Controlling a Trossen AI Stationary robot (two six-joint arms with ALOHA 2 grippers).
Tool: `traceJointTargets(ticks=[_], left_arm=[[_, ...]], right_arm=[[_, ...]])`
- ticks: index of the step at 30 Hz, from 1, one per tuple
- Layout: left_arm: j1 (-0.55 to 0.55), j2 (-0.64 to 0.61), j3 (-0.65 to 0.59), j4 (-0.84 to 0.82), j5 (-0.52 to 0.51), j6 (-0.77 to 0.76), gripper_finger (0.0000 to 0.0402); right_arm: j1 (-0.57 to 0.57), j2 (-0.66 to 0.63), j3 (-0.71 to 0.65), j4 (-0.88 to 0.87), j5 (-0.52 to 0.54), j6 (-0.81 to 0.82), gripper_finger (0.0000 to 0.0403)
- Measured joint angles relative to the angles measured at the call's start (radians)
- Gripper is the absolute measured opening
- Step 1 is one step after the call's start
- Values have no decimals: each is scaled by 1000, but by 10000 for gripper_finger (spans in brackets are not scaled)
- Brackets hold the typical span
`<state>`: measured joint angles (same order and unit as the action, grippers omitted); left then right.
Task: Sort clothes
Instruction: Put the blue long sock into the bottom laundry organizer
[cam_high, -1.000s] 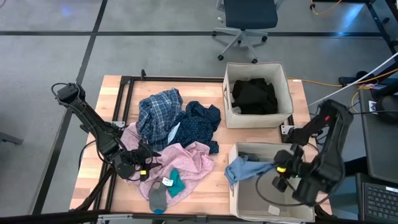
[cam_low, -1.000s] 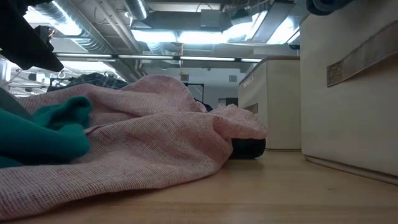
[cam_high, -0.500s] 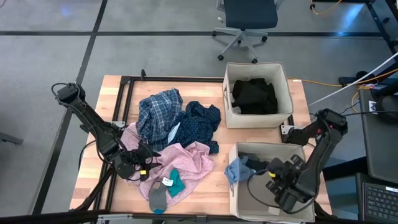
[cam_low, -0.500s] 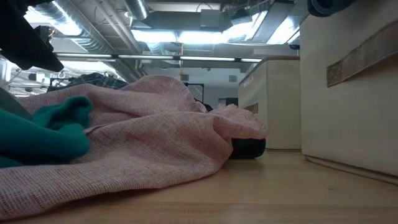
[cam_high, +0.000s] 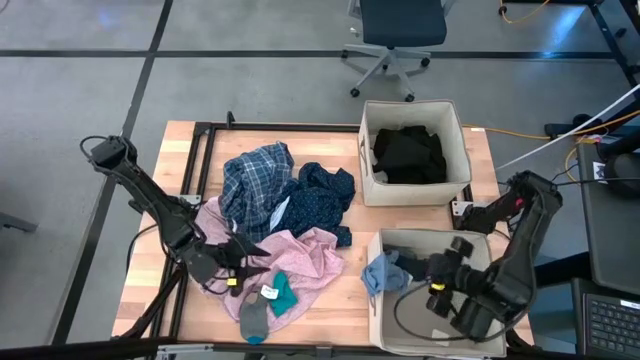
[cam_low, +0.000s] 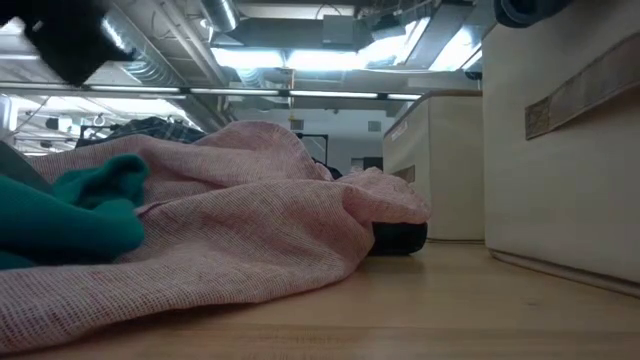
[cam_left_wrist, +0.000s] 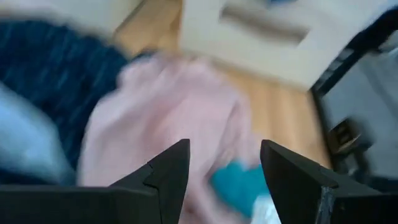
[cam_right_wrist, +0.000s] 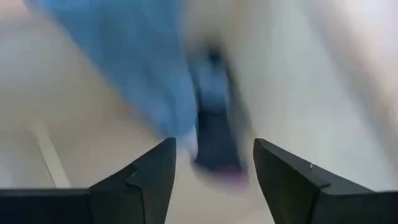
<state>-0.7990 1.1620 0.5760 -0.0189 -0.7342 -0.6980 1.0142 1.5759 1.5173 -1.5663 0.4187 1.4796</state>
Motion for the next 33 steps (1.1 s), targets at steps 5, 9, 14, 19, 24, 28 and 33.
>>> traceJointTargets(ticks=[5, 9, 14, 19, 24, 28, 33], left_arm=[[102, 98, 10, 329, 120, 247, 186], [192, 229, 74, 403, 216, 312, 186], [287, 420, 234, 420, 249, 355, 186], [341, 595, 425, 420, 366, 445, 186], [383, 740, 587, 426, 447, 474, 186], [408, 843, 676, 419, 485, 475, 186], [443, 898, 759, 421, 488, 515, 186]], right_arm=[[0, -1, 64, 8, 384, -67, 214], [-3, 4, 44, 21, 437, -81, 214], [-9, 6, -10, 46, 440, -82, 214], [-8, 6, -50, 76, 464, -86, 214], [-8, 6, -51, 76, 463, -101, 214], [-8, 6, -51, 75, 467, -104, 214], [-8, 6, -51, 83, 502, -126, 214]])
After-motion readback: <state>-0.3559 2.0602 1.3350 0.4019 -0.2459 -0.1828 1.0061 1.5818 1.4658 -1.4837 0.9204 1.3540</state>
